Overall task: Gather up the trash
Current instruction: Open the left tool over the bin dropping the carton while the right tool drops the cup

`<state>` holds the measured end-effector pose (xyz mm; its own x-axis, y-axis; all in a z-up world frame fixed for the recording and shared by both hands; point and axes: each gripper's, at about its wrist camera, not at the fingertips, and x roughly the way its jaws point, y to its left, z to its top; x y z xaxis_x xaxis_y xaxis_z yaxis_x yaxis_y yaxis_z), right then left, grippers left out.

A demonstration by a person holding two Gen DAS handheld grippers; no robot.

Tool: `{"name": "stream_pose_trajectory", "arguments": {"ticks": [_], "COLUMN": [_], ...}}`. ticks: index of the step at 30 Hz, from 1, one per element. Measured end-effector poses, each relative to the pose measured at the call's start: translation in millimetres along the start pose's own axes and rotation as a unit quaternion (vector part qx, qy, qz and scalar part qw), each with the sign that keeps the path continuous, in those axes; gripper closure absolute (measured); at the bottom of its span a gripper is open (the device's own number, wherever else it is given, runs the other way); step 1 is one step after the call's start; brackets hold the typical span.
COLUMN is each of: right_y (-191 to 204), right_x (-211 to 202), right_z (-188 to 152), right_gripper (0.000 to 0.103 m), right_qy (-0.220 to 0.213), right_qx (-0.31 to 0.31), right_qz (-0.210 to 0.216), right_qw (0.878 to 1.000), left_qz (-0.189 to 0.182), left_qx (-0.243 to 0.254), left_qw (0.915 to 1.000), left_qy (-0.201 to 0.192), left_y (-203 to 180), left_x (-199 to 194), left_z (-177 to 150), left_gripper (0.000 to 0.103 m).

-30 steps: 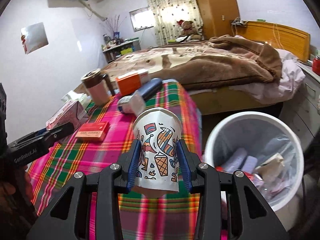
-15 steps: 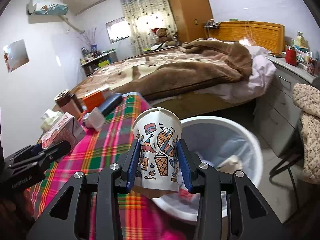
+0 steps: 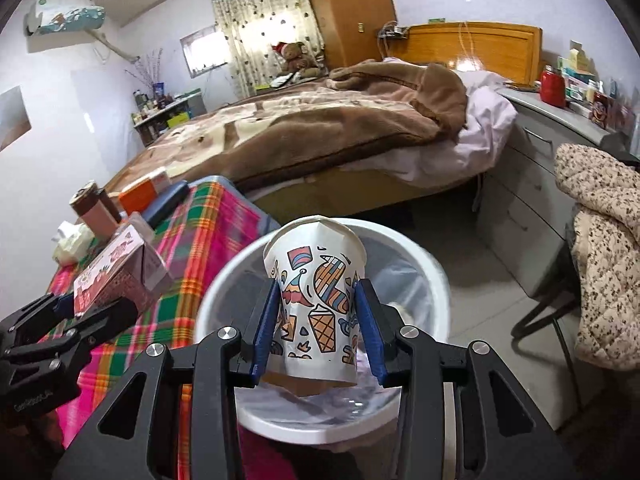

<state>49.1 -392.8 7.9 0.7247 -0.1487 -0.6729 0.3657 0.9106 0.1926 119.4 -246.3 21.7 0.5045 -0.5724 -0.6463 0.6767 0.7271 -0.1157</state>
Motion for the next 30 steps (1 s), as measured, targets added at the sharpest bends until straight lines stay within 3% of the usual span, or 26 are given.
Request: {"name": "stream_pose_trajectory", "arguments": {"ticks": [15,18,20,23,30], "right_y": [-31.0,-31.6,-32.0,-32.7,-31.2], "right_x": [27.3,28.3,29.3,28.7,24.5], "right_z": [-0.5,-1.2,-2.0,-2.3,-1.3], "right_gripper": [0.056,0.056,0.055,0.041,0.041], "right_qy": [0.056,0.058,0.060,0.057,0.050], "right_qx": [0.001,0.002,0.002,0.005,0.009], "right_qz": [0.005,0.004,0.000,0.000,-0.001], "right_qw": [0.998,0.998,0.998,0.998,0.999], "left_qz": [-0.019,-0.024,-0.024,-0.022,-0.008], "left_qx": [0.014,0.015,0.013,0.008,-0.001], "left_qw": [0.9989,0.9986,0.9986,0.9989,0.9993], "left_qy": [0.041,0.044,0.044,0.041,0.035], "left_y": [-29.6,-31.2,-30.9,-28.0,-18.5], "left_x": [48.8,51.5,52.1,50.7,43.9], "left_z": [-7.2,-6.3,-5.1,-4.9,-5.9], "left_gripper": [0.045,0.045,0.038,0.036,0.035]}}
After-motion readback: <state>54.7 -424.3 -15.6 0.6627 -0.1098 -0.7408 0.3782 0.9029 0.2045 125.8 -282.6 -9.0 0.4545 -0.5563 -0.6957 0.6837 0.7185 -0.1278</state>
